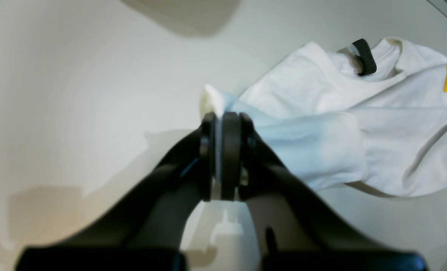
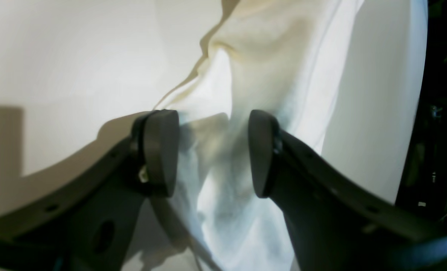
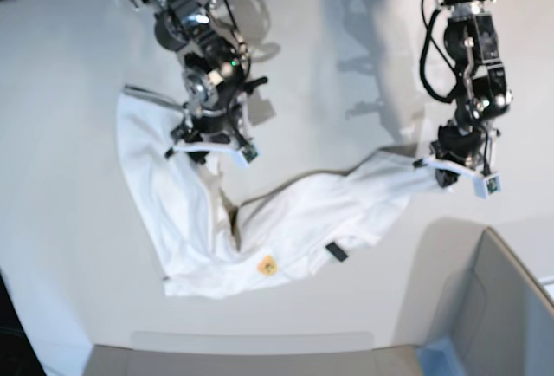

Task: Layout the t-shirt on the table in an organized manner, then fold the t-shirt properly
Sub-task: 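Release the shirt corner and raise the right gripper, then lower the right gripper onto the shirt edge and grasp it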

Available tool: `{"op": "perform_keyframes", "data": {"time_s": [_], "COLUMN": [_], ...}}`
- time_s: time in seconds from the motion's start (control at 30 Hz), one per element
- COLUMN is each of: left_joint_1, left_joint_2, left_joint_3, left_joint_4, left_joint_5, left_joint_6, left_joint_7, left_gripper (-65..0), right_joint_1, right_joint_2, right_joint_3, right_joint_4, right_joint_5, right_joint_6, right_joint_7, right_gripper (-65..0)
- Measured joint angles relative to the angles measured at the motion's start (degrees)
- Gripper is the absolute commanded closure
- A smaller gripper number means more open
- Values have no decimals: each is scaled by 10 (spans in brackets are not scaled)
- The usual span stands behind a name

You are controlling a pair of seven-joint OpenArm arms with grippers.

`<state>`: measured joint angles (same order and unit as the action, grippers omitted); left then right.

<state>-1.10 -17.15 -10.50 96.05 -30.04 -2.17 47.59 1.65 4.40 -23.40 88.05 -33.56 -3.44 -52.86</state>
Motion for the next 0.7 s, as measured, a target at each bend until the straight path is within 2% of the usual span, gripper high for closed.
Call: {"op": "perform_keyframes", "data": {"time_s": [0.07, 0.13, 0.2, 0.23, 0.33, 0.47, 0.6, 0.7], "left_joint_1": [0, 0, 0, 0, 0, -2, -2, -2], "left_joint_2": [0, 0, 0, 0, 0, 0, 0, 2], "left_joint_3": [0, 0, 0, 0, 0, 0, -1, -1], "left_joint_4": [0, 0, 0, 0, 0, 0, 1, 1], "left_joint_5": [0, 0, 0, 0, 0, 0, 0, 0], "left_joint_6": [0, 0, 0, 0, 0, 0, 0, 1], "left_joint_7": [0, 0, 0, 0, 0, 0, 0, 0], "left_gripper": [-29, -29, -29, -29, -29, -29, -29, -29], "right_joint_1": [8, 7, 1, -3, -14, -33, -29, -37], "right_joint_2": [1, 2, 2, 2, 2, 2, 10, 38], "right_joint_3": [0, 0, 0, 1, 11, 78, 151, 160], "right_joint_4": [-9, -10, -12, -10, 10, 66, 161, 198], "right_joint_5": [26, 46, 51, 50, 59, 84, 200, 260], "right_joint_6": [-3, -3, -3, -2, -1, 13, 9, 8], "right_joint_7": [2, 6, 14, 16, 10, -18, -20, -11], "right_gripper": [-224, -137, -15, 0, 0, 0, 0, 0]}}
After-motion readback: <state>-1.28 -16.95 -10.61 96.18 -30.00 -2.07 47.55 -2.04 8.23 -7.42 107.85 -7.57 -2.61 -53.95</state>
